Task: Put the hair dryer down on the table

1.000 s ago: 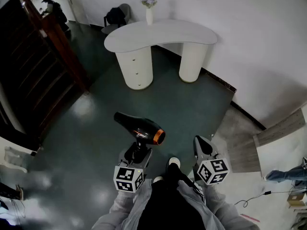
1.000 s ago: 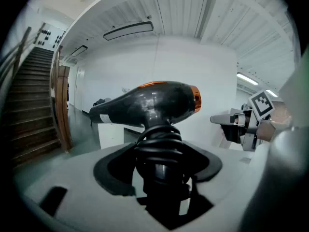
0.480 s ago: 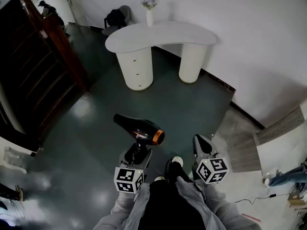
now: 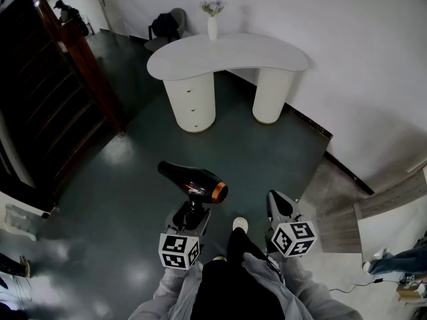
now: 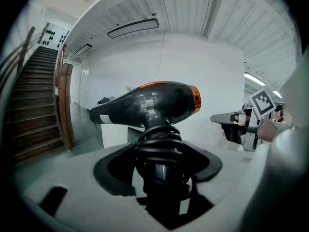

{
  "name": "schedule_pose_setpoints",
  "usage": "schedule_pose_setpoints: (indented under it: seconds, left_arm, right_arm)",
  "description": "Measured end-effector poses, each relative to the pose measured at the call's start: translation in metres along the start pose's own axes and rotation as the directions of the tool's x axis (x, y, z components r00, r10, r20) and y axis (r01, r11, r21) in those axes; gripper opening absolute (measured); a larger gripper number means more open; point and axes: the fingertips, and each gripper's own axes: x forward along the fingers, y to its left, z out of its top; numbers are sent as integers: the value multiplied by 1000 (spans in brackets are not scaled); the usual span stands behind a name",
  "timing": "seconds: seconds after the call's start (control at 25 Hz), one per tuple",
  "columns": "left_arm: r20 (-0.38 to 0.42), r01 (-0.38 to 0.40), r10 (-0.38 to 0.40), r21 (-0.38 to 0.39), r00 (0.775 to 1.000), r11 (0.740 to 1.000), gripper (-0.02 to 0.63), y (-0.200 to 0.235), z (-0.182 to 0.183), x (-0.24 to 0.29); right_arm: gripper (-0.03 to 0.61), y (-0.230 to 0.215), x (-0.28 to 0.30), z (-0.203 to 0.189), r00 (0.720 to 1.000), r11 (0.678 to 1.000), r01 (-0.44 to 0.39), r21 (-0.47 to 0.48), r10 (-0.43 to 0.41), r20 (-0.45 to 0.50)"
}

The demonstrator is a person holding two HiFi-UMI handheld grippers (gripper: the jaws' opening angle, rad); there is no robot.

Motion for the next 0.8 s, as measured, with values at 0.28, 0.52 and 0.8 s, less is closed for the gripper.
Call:
schedule_pose_setpoints:
  seconds: [0.28,0.52,0.8]
  left_arm:
    - [28,-25,25,-4,999,1000,293,19,55,95]
    - [52,-38,38,3,998,999,293,23,97,167]
    - [59,-44,43,14,997,999,293,25,117,211]
  right_arm:
    - [11,-59,77,47,1000,999,-29,-23,29,1]
    - [11,-111,130,85,999,998,-41,-40,42,12]
    - [11,-143,165,100,999,998,-49,-32,49,11]
